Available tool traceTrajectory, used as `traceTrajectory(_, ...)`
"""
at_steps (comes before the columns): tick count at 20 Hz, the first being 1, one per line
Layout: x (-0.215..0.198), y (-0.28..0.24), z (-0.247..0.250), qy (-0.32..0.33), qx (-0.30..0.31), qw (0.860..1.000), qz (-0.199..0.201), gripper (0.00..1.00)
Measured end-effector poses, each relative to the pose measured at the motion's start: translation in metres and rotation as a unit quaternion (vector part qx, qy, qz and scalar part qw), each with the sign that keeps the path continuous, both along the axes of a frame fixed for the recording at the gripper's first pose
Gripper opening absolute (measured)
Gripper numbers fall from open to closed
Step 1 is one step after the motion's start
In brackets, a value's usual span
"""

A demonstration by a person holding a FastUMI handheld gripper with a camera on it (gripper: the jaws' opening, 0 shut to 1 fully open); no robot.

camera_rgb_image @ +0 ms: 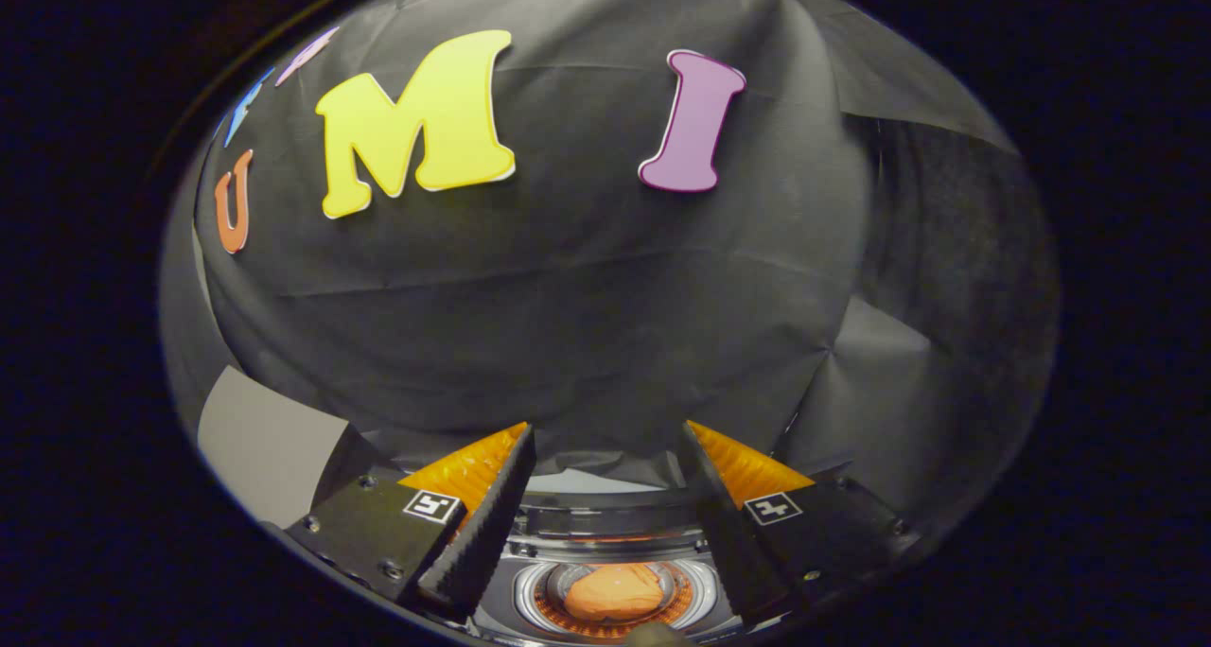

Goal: Put the clothes into the washing machine and then close the washing machine lid.

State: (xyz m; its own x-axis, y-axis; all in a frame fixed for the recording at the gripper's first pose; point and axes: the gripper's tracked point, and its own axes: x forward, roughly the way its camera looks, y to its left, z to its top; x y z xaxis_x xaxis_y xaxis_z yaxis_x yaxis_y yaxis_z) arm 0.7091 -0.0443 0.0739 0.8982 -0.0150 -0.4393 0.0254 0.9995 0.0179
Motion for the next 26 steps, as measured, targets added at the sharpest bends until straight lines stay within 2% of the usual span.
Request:
traceTrajectory(3, 0.009, -0.002, -0.015, 0.011, -0.004, 1.0, -0.009, 0.94)
traceTrajectory(5, 0.01, -0.007, -0.035, 0.03, -0.027, 0.999, -0.011, 0.94)
traceTrajectory(6, 0.011, -0.006, -0.03, 0.007, -0.018, 1.0, -0.007, 0.94)
traceTrajectory(8, 0.01, -0.009, -0.03, -0.002, -0.007, 1.0, -0.008, 0.95)
traceTrajectory(9, 0.01, -0.009, -0.03, -0.006, -0.008, 1.0, -0.006, 0.99)
traceTrajectory(13, 0.007, -0.009, -0.029, -0.023, -0.007, 1.0, -0.006, 1.0)
traceTrajectory(26, -0.024, -0.01, -0.034, -0.045, -0.012, 0.999, 0.002, 1.0)
